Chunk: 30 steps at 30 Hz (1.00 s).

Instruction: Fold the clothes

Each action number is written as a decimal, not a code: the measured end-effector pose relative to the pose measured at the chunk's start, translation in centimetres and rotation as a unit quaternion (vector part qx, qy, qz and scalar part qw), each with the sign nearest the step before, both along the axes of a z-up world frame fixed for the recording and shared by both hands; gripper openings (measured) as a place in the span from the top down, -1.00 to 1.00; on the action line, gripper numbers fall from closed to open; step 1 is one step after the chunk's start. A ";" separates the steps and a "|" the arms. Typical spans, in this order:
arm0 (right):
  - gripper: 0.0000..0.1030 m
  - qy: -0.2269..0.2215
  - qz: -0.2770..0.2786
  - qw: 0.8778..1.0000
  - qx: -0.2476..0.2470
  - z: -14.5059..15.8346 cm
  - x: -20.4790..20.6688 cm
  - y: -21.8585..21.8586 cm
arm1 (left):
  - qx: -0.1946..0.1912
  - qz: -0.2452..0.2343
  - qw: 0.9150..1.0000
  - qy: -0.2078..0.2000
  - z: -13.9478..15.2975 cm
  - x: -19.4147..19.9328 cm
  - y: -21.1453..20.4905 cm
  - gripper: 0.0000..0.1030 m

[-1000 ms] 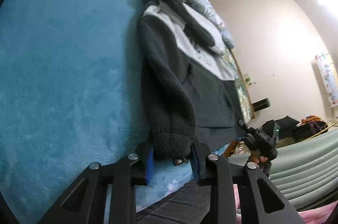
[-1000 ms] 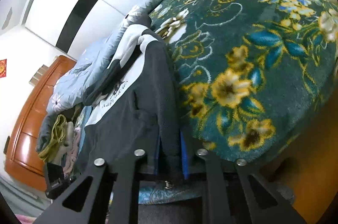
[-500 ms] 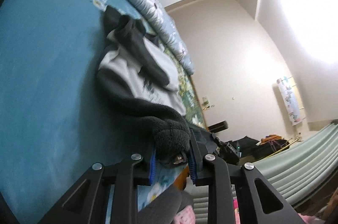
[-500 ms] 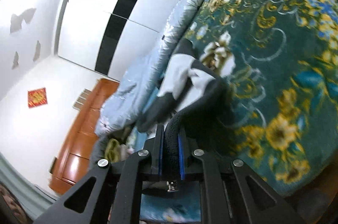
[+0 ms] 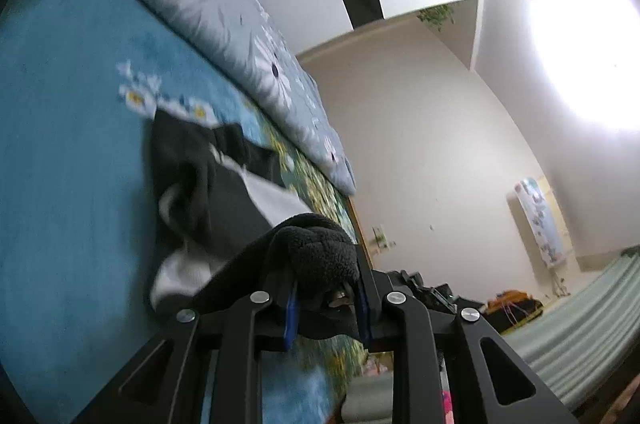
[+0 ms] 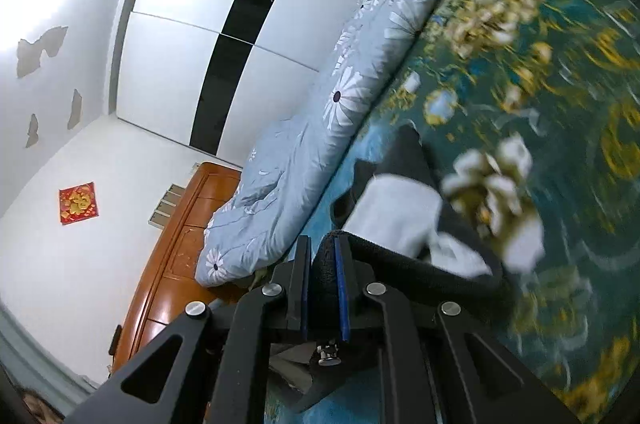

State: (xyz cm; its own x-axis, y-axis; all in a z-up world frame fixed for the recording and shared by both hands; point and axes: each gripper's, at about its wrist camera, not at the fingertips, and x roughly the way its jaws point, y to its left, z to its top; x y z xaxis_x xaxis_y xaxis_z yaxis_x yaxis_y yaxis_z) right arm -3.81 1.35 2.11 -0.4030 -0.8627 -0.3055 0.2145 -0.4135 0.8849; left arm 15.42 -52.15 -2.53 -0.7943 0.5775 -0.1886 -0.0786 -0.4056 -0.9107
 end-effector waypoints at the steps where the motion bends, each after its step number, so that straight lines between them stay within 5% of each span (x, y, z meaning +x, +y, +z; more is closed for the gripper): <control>1: 0.78 -0.001 0.000 1.000 0.007 0.4 -1.3 -0.6 | -0.002 0.010 1.000 -0.004 0.1 -1.2 -0.6 0.54; 5: 0.85 -0.009 -0.027 1.000 0.014 1.2 -7.1 -1.8 | 0.014 0.037 0.998 -0.045 -1.0 -6.7 -3.0 0.54; 9: 0.85 -0.045 -0.051 0.997 0.031 -1.0 -12.4 -2.7 | 0.006 0.048 0.994 -0.102 -3.9 -12.2 -3.6 0.54; 15: 0.83 -0.056 0.005 0.990 0.130 -5.6 -14.0 -5.9 | 0.014 0.038 0.987 -0.155 -7.5 -16.3 -4.2 0.51; 17: 0.83 -0.055 0.021 0.986 0.157 -6.6 -14.0 -6.5 | 0.014 0.034 0.988 -0.152 -7.3 -15.8 -4.2 0.41; 18: 0.83 -0.056 0.030 0.984 0.168 -7.0 -14.1 -6.8 | 0.010 0.032 0.988 -0.149 -7.2 -15.6 -4.1 0.21; 20: 0.76 -0.049 0.043 0.980 0.188 -7.5 -14.2 -7.3 | -0.027 0.031 0.990 -0.135 -6.2 -14.6 -3.6 -0.13; 22: 0.26 -0.041 0.049 0.977 0.202 -7.5 -14.5 -7.9 | -0.086 0.034 0.986 -0.135 -5.2 -13.5 -3.1 -0.32; 23: 0.18 -0.039 0.052 0.977 0.201 -7.5 -14.6 -8.2 | -0.114 0.038 0.983 -0.136 -4.9 -13.0 -2.9 -0.34; 25: 0.15 -0.036 0.061 0.979 0.191 -7.5 -15.0 -8.9 | -0.143 0.039 0.980 -0.133 -4.8 -12.3 -2.7 -0.43; 30: 0.15 -0.030 0.077 0.975 0.204 -7.2 -15.5 -11.4 | -0.147 0.012 0.978 -0.151 -6.6 -13.1 -2.0 -0.44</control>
